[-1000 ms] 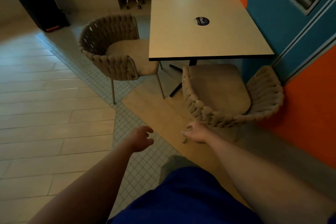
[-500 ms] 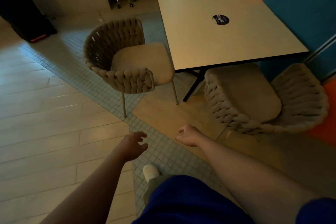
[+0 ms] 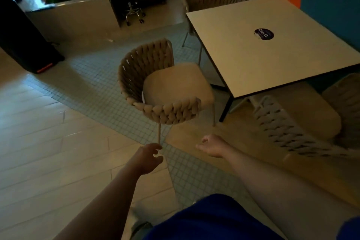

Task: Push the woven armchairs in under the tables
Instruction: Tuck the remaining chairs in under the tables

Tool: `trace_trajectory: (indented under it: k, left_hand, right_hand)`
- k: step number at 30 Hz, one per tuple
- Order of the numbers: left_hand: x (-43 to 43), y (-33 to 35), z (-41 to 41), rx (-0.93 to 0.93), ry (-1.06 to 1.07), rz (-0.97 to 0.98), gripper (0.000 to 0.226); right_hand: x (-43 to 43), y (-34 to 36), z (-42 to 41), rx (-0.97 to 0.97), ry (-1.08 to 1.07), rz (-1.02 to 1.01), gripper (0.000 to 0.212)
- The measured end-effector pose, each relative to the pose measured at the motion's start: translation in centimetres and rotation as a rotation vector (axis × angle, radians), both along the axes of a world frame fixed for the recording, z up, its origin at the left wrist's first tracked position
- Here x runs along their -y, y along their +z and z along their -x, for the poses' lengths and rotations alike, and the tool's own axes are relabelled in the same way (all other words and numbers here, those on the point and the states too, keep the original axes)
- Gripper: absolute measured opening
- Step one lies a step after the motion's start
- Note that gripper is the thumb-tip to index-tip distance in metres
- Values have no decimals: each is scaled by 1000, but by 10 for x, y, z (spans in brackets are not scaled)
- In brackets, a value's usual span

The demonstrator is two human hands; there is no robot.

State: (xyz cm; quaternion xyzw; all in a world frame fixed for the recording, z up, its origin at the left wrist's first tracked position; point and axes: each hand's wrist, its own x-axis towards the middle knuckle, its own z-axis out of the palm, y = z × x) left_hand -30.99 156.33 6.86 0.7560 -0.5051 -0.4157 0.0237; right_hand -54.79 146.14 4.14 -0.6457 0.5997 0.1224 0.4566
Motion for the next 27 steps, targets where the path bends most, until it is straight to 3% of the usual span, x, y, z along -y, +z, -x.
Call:
trace_trajectory:
  k: [11, 20, 24, 27]
  left_hand:
    - [55, -1, -243, 57, -251, 4, 47]
    - [157, -27, -329, 70, -472, 4, 46]
    - [233, -46, -374, 21, -568, -30, 43]
    - [275, -48, -405, 32, -618, -66, 43]
  right_hand:
    - [-21, -22, -204, 86, -329, -43, 66]
    - [27, -36, -301, 119, -533, -30, 70]
    - [72, -58, -350, 136, -658, -46, 58]
    - [94, -60, -380, 183, -713, -79, 64]
